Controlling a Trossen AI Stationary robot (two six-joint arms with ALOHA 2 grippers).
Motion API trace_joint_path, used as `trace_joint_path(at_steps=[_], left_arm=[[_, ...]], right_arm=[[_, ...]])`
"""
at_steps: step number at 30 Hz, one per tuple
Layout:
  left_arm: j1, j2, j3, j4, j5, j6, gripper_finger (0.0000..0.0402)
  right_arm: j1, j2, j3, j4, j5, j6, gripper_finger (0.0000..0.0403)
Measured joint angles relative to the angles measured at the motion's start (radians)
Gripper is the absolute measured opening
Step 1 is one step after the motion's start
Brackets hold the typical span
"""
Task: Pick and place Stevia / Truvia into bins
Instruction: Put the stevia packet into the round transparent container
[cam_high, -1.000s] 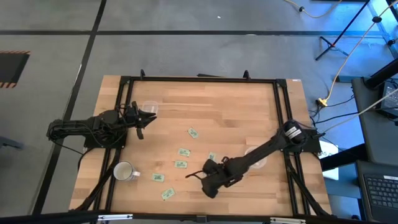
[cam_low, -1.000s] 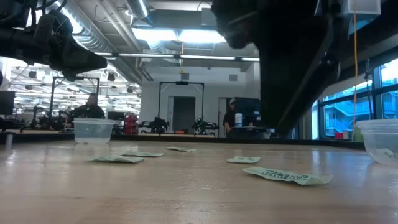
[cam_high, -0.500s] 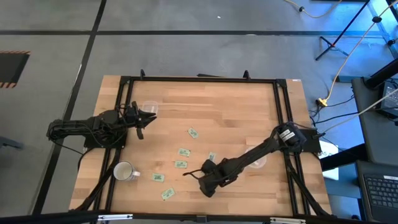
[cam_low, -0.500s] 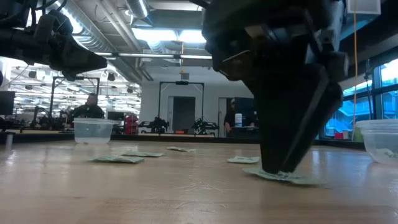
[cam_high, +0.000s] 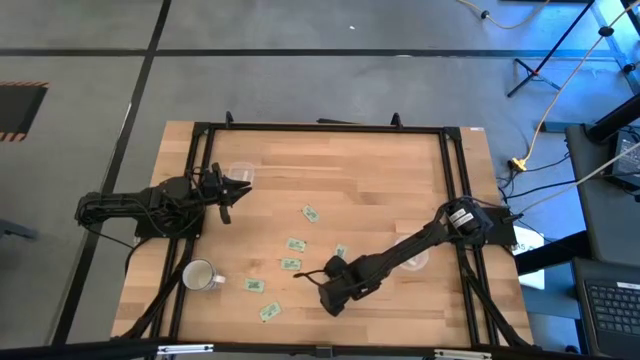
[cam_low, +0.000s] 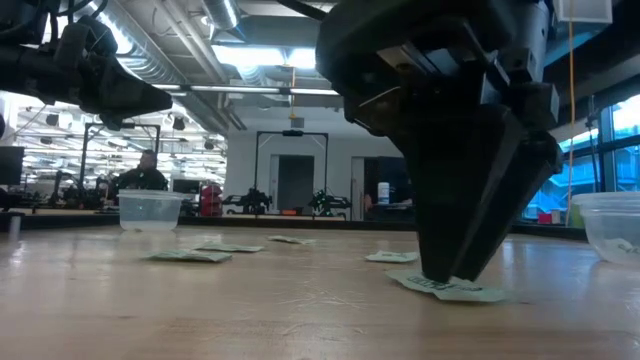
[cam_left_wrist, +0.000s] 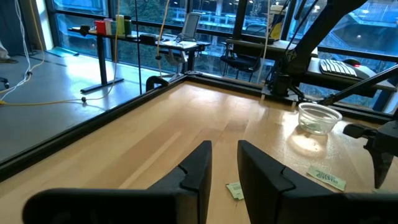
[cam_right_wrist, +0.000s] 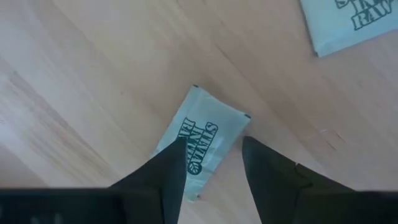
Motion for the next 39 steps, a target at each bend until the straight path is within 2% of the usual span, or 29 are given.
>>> trace_joint_path(at_steps=[9, 17, 29, 34, 39], left_arm=[[0.000, 0.000, 0.000, 0.000, 0.000, 0.000, 0.0072], [0.000, 0.000, 0.000, 0.000, 0.000, 0.000, 0.0072], [0.000, 0.000, 0.000, 0.000, 0.000, 0.000, 0.0072], [0.000, 0.000, 0.000, 0.000, 0.000, 0.000, 0.0072], [0.000, 0.000, 0.000, 0.000, 0.000, 0.000, 0.0072]], right_arm=[[0.000, 0.002, -0.002, -0.011, -0.004, -0.152, 0.0106], [0.000, 0.002, -0.004, -0.015, -0.005, -0.157, 0.0075], [0.001, 0.002, -0.004, -0.029, 0.000, -0.159, 0.0006], [0.001, 0.005, 0.018, -0.054, 0.001, -0.160, 0.0007], [0.010, 0.017, 0.114, -0.166, 0.010, -0.210, 0.0008]])
